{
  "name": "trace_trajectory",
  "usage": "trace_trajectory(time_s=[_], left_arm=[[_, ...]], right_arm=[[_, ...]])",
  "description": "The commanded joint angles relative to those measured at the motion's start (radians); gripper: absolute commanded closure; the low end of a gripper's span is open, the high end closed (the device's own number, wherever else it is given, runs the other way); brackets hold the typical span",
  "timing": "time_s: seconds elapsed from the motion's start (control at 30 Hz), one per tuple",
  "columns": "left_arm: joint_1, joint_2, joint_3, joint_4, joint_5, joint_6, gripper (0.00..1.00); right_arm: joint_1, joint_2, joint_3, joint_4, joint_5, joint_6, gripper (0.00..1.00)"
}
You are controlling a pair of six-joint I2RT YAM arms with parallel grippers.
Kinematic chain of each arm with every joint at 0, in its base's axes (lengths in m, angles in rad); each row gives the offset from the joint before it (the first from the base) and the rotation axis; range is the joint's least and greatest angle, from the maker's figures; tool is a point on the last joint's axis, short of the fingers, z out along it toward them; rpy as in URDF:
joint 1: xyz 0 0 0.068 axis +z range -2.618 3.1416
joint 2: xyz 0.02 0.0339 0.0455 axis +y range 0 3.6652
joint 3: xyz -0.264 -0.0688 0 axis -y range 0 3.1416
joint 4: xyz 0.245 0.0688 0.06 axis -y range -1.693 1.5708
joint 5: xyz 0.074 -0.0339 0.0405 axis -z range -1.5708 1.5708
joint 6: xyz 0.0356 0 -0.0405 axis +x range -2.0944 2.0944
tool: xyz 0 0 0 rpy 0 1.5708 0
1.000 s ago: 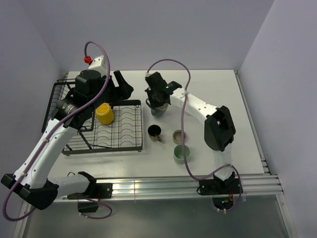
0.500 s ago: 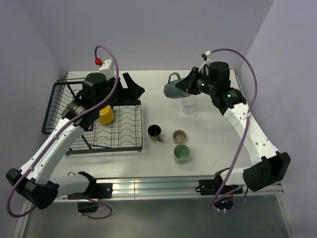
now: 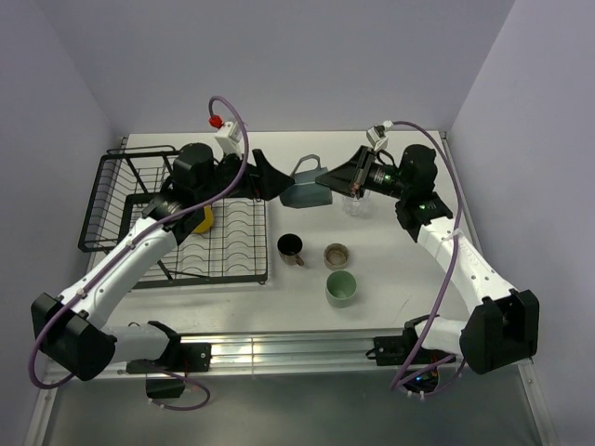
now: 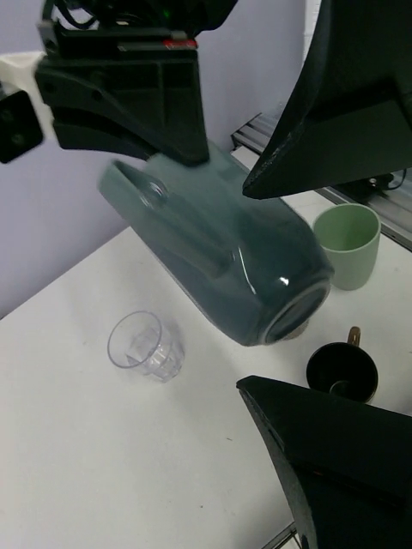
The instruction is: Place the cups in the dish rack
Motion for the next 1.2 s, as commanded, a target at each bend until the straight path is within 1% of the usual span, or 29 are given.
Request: trace_trajectory(time_s=[0.0,0.03,0.07,0.13,0.2,0.27,0.3,0.4,0.53,0.7,0.8,0.97,1.17], left_arm=[[0.003,-0.003,-0.009,0.092,0.094,0.063,0.09],[0.003,-0.003,-0.01,0.092,0.111,0.071,0.09],[0.003,-0.003,-0.015,0.127,0.157,0.077,0.08],[0.003,-0.009,-0.036,0.162,0.223,0.074,0.08],[0.003,-0.014,-0.05,0.22,0.311,0.053,0.09],[0.003,-0.014,-0.07,0.248,0.352,0.026,0.09],[0.002,-0.011,-0.081,0.275,0.396,0.017,0.09],[0.002,0.003,-0.096,0.306,0.465,-0.02,0.09],[0.003,-0.008,-0.127,0.369,0.484,-0.064,0.1],[0.003,-0.012,-0.122,0.379,0.476,-0.087,0.12],[0.003,-0.023,-0.121,0.391,0.459,-0.102,0.15],[0.003,-0.055,-0.113,0.386,0.387,-0.116,0.12],[0.003,-0.08,-0.119,0.426,0.364,-0.15,0.11]], right_arm=[[-0.012,-0.069,0.0,0.42,-0.121,0.231,1.0],[-0.012,-0.068,-0.014,0.453,-0.124,0.254,1.0],[-0.01,-0.065,-0.017,0.499,-0.13,0.286,1.0],[-0.012,-0.062,-0.024,0.532,-0.131,0.308,1.0],[-0.012,-0.057,-0.031,0.578,-0.133,0.342,1.0],[-0.012,-0.049,-0.043,0.639,-0.133,0.383,1.0],[-0.012,-0.046,-0.046,0.656,-0.134,0.395,1.0],[-0.01,-0.045,-0.054,0.696,-0.128,0.417,1.0],[-0.012,-0.029,-0.066,0.782,-0.128,0.461,1.0],[-0.012,-0.011,-0.08,0.854,-0.13,0.517,1.0],[-0.012,-0.013,-0.086,0.856,-0.133,0.512,1.0],[-0.012,-0.02,-0.106,0.853,-0.13,0.497,1.0],[-0.012,-0.031,-0.11,0.816,-0.124,0.461,1.0]])
